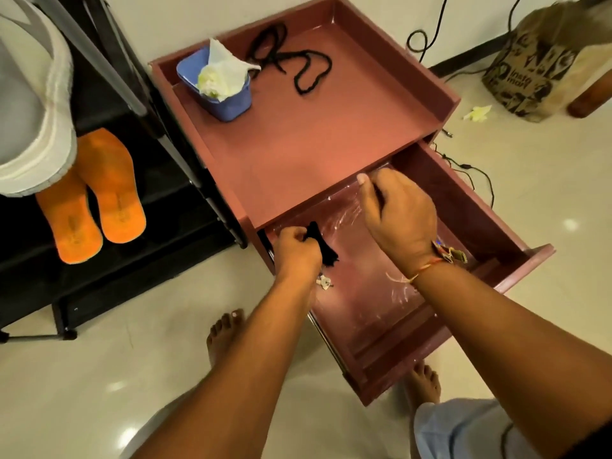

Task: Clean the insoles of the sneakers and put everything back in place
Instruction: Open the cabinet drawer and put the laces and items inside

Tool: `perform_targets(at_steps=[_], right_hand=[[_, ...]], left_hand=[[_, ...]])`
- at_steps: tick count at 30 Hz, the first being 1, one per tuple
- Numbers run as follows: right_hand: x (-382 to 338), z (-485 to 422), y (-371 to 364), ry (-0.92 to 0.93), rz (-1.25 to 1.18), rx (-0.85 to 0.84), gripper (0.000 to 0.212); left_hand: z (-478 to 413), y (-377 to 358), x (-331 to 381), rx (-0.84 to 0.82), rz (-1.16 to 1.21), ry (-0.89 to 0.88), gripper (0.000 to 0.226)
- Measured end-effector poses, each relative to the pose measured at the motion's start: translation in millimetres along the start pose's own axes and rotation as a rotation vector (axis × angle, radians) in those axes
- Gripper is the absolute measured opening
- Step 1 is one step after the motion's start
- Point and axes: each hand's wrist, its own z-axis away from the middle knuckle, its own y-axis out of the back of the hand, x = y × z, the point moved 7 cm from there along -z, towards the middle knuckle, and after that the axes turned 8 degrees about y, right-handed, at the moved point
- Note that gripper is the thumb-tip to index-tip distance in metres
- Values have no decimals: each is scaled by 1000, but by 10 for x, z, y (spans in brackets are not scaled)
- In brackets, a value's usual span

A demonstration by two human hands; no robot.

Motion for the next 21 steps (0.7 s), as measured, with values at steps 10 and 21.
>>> perform_targets(at_steps=[10,21], right_hand=[[162,-1636,-1277,53,174,-586,75],[269,-1704,-1650,136,314,-761,61]], left_hand=[[16,70,86,-28,118,-50,20],[-28,70,106,-71,176,-51,23]])
